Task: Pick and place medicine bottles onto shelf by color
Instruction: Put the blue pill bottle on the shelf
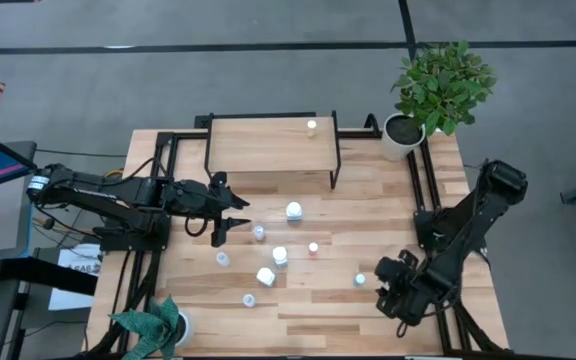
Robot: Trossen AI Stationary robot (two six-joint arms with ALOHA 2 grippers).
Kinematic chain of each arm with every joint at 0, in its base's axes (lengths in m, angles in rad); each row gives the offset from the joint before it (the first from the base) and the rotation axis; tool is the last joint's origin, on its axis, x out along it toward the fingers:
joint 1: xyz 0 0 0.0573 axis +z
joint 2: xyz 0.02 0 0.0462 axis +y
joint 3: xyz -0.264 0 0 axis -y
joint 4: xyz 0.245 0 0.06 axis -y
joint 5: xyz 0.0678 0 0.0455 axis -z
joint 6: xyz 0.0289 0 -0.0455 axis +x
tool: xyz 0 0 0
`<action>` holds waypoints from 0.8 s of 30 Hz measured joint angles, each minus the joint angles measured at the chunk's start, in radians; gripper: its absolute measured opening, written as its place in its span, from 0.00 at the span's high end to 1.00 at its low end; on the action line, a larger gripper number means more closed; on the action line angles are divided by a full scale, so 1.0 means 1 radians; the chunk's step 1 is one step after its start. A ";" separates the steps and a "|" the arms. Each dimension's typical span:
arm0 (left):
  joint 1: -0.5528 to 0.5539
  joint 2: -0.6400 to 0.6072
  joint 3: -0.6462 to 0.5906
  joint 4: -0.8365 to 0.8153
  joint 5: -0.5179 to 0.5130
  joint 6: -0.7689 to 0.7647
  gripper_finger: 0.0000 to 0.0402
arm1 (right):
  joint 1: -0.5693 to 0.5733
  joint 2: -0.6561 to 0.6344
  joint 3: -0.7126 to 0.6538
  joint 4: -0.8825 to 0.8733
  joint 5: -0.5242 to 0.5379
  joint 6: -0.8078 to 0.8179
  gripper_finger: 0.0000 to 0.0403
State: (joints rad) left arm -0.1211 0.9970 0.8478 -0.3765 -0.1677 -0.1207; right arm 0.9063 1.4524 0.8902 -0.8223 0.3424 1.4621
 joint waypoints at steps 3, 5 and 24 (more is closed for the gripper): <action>0.000 0.000 0.000 0.000 0.000 0.000 0.50 | -0.028 0.037 0.000 0.025 -0.003 -0.029 0.27; 0.000 0.000 0.000 0.000 0.000 0.000 0.50 | -0.042 0.053 0.000 0.056 -0.006 -0.061 0.25; 0.000 0.000 0.000 0.000 0.000 0.004 0.50 | -0.189 0.130 0.001 0.164 -0.031 -0.217 0.23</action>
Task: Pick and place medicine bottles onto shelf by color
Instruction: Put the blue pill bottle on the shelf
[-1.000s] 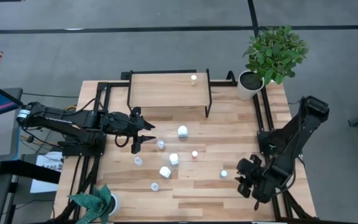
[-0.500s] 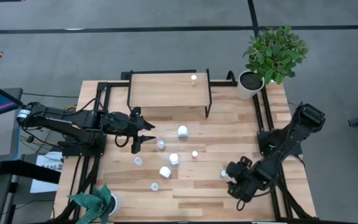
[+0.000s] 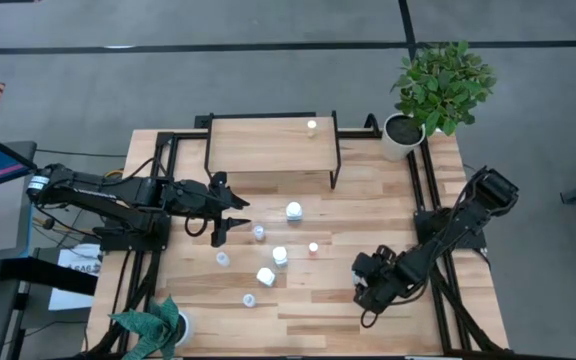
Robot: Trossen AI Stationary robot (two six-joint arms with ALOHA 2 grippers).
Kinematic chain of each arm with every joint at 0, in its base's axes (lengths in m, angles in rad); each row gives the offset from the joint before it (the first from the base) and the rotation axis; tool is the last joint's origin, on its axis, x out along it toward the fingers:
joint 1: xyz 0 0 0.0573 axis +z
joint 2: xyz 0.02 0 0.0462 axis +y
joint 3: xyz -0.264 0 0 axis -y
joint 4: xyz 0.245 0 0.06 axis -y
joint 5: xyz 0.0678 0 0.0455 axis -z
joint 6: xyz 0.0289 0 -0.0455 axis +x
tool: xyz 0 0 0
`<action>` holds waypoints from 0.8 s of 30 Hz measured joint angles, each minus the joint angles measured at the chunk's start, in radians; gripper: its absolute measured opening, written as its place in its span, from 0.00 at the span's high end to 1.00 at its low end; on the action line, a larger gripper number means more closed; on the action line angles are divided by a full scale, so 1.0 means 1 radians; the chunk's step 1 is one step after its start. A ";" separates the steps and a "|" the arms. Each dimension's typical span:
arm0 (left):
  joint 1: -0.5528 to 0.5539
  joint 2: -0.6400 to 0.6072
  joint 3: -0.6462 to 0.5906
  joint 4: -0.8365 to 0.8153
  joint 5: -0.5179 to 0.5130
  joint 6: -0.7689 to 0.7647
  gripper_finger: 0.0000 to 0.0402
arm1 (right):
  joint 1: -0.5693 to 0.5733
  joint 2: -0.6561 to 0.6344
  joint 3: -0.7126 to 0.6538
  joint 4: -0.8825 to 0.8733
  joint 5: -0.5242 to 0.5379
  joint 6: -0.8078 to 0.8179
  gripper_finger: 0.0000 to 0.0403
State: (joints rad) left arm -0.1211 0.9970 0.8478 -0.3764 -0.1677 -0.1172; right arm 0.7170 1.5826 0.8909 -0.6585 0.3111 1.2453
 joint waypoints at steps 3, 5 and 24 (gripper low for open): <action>0.000 0.000 0.000 0.000 0.000 0.000 0.50 | 0.000 0.001 -0.001 0.002 0.000 0.000 0.23; 0.000 0.000 0.000 -0.001 0.000 0.000 0.50 | 0.000 0.001 -0.001 0.007 0.000 0.000 0.23; 0.000 0.000 0.000 -0.001 0.000 0.000 0.50 | -0.014 0.001 -0.001 0.025 -0.019 0.003 0.66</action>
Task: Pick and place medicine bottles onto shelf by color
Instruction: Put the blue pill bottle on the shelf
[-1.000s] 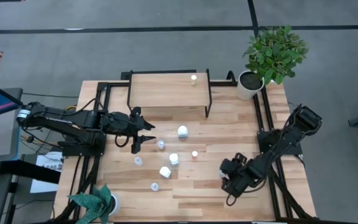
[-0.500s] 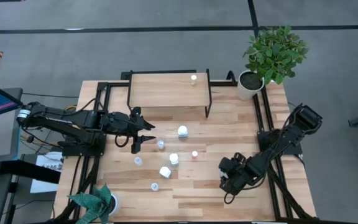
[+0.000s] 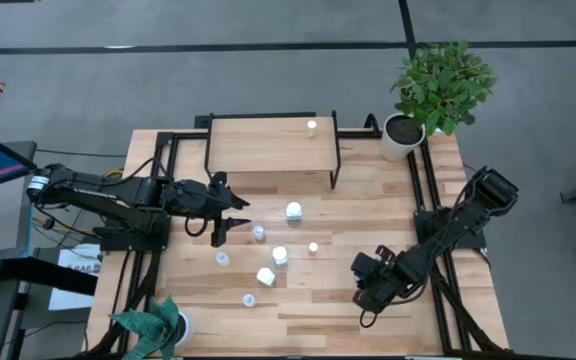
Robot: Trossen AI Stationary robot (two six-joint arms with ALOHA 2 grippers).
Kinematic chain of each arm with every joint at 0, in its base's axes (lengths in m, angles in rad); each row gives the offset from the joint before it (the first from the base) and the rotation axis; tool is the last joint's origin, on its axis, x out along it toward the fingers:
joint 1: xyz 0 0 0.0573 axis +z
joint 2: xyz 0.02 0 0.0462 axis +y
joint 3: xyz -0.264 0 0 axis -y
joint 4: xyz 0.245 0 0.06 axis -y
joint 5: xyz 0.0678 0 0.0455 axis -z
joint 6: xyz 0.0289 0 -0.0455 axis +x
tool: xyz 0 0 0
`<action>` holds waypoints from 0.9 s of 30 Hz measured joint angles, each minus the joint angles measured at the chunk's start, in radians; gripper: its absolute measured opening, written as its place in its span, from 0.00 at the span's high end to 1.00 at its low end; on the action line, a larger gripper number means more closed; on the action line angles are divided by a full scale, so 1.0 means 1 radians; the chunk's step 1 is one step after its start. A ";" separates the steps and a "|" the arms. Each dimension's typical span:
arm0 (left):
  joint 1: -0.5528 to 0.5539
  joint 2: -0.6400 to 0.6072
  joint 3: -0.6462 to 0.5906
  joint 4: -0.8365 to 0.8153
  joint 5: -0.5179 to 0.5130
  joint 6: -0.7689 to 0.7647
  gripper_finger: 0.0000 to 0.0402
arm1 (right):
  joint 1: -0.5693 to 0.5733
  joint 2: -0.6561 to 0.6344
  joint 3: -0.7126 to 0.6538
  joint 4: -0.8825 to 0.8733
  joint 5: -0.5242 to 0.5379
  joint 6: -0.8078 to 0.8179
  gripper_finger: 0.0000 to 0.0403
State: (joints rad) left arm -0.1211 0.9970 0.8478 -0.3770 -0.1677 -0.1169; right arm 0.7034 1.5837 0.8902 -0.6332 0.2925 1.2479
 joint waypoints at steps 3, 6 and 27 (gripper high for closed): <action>0.000 0.000 0.000 0.000 0.000 0.000 0.50 | -0.013 0.000 0.000 0.025 -0.002 -0.009 0.73; 0.000 0.000 0.000 0.000 0.000 0.000 0.50 | -0.032 0.000 0.005 0.054 -0.007 -0.026 0.75; 0.000 0.000 0.000 0.000 0.000 0.000 0.50 | -0.509 0.000 0.590 -0.161 -0.032 -0.797 0.72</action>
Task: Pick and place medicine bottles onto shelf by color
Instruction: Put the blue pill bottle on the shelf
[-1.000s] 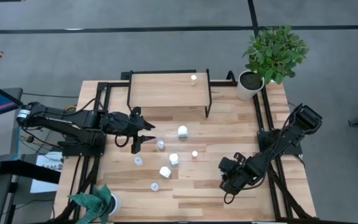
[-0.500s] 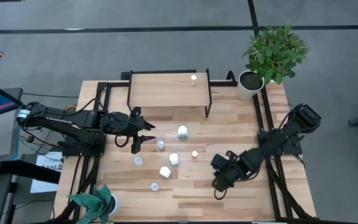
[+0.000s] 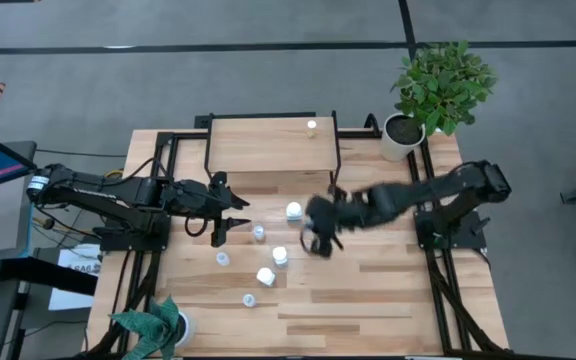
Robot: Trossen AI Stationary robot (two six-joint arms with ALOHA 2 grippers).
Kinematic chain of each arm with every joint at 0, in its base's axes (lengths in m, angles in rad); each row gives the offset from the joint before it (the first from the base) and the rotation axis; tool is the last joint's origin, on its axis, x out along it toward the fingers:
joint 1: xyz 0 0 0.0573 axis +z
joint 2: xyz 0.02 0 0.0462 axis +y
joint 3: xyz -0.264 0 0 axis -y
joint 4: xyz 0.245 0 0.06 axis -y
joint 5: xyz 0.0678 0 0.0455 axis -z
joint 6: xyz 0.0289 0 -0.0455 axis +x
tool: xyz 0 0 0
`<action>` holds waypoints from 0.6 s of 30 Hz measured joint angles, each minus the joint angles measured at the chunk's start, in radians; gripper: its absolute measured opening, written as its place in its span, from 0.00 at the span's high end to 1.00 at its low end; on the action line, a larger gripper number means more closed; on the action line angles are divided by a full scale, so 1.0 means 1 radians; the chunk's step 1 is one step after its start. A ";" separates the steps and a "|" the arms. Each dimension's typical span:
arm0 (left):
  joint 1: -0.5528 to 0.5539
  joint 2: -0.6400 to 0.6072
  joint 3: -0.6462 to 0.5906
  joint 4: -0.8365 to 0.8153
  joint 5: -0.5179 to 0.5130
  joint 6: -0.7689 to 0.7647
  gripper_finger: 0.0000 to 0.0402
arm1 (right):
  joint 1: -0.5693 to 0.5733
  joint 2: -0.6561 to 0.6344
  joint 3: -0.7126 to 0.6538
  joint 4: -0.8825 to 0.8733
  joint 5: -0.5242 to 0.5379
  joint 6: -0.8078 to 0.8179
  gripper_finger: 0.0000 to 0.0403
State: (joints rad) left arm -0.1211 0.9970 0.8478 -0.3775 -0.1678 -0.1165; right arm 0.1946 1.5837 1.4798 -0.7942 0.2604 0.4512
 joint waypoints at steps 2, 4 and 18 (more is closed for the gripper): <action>0.000 0.000 0.000 0.000 0.000 0.000 0.50 | -0.071 0.000 0.036 -0.009 0.000 -0.073 0.72; 0.000 0.000 0.000 0.000 0.000 0.000 0.50 | -0.142 0.000 0.061 -0.015 0.000 -0.129 0.72; 0.000 0.000 0.000 0.001 0.000 0.000 0.50 | -0.607 0.089 0.067 -0.015 -0.159 -0.216 0.72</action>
State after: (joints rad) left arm -0.1211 0.9970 0.8478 -0.3763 -0.1680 -0.1165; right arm -0.4123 1.6727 1.5467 -0.8093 0.1015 0.2351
